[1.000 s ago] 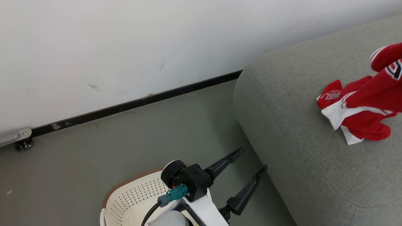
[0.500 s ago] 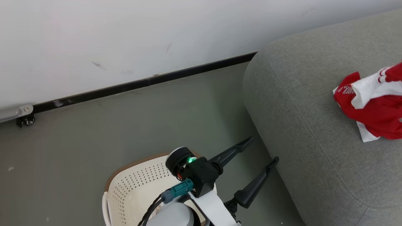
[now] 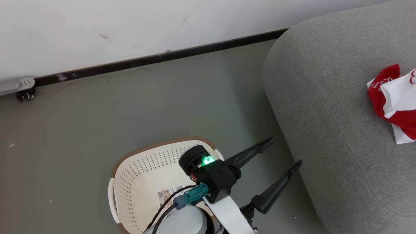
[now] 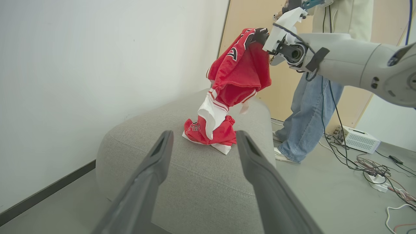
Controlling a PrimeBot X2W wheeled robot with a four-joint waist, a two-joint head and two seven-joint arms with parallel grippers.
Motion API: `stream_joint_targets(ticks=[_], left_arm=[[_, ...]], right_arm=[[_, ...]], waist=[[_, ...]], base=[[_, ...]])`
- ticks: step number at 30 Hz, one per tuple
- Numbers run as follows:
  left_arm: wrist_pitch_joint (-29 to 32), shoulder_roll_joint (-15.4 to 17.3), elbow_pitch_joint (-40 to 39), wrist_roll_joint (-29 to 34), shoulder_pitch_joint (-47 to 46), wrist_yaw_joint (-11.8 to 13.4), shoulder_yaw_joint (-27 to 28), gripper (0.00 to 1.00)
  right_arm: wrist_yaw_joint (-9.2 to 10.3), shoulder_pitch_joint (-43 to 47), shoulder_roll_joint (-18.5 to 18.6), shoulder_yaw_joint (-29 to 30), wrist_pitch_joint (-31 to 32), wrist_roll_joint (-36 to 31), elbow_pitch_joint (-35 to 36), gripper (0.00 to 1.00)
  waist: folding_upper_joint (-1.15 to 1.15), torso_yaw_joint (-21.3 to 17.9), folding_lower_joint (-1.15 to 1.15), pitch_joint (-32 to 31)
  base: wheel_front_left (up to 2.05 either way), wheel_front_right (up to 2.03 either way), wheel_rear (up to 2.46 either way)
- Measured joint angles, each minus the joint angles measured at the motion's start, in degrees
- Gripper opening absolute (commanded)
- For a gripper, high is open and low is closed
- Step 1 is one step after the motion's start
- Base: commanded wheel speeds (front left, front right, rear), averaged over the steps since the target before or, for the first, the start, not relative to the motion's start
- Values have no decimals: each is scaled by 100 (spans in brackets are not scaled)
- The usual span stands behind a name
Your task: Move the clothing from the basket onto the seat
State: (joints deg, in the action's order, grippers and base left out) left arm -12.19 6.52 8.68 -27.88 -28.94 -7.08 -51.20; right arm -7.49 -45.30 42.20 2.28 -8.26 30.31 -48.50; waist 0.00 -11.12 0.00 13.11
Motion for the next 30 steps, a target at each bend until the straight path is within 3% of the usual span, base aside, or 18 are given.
stream_joint_targets(ticks=[18,30], left_arm=[[58,9,-152,190,-443,0,-14,100],[30,15,-140,290,-643,0,-91,100]], right_arm=[[0,296,-900,412,-392,-89,-1044,0],[0,421,-1039,624,-536,-269,-1493,0]], waist=[[0,231,0,666],[0,218,0,965]], base=[[0,0,0],[0,0,0]])
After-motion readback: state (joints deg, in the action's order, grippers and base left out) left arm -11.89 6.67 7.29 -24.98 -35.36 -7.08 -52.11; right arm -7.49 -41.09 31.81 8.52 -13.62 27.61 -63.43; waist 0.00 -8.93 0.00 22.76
